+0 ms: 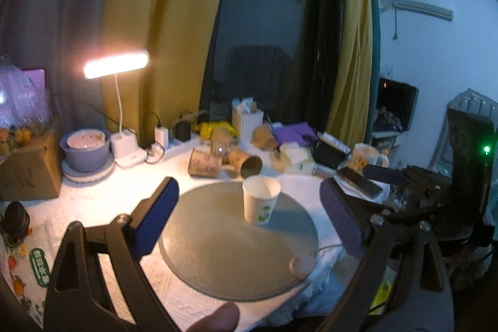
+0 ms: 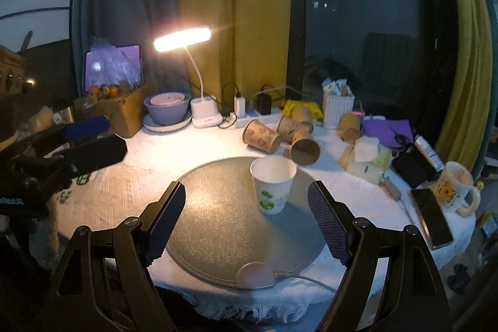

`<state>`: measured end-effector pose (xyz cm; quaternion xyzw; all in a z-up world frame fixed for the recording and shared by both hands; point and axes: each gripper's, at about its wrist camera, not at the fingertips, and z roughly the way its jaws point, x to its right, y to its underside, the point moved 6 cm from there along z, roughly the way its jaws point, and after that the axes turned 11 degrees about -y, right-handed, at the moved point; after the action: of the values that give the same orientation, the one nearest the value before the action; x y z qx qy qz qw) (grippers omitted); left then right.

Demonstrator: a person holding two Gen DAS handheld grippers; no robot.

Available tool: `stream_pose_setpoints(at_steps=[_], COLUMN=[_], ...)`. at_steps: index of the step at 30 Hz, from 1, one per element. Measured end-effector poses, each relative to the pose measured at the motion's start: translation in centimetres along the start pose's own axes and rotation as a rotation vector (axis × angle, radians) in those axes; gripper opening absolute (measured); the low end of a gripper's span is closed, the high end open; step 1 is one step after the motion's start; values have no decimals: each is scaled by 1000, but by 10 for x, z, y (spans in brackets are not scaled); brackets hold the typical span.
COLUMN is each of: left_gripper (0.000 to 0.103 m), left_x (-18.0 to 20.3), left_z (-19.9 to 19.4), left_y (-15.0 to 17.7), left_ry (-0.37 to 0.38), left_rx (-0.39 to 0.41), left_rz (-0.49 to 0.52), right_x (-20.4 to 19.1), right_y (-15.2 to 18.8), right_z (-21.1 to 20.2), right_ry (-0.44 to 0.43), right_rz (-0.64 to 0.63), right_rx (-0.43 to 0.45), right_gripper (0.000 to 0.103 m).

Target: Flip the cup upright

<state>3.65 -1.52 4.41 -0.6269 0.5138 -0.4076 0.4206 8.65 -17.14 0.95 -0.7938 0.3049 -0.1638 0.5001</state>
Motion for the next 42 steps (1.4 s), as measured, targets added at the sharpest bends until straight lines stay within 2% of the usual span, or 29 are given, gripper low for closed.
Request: stream_pose_setpoints(at_steps=[6, 11, 17, 20, 42], left_gripper=[93, 93, 93, 93, 93], left_x=[-4, -5, -7, -7, 1], left_z=[-11, -19, -7, -2, -9], left_y=[-7, -10, 0, 4, 3], left_ry=[-45, -55, -99, -88, -80], left_rx=[30, 63, 20, -6, 0], left_rz=[-3, -11, -7, -19, -4], right_x=[-7, -4, 0, 1, -3], right_y=[-11, -14, -12, -11, -7], right_z=[-21, -29, -30, -29, -20], right_ry=[23, 26, 25, 22, 5], right_rz=[-12, 7, 19, 26, 29], right_rx=[36, 54, 55, 54, 34], right_gripper=[83, 84, 83, 83, 83])
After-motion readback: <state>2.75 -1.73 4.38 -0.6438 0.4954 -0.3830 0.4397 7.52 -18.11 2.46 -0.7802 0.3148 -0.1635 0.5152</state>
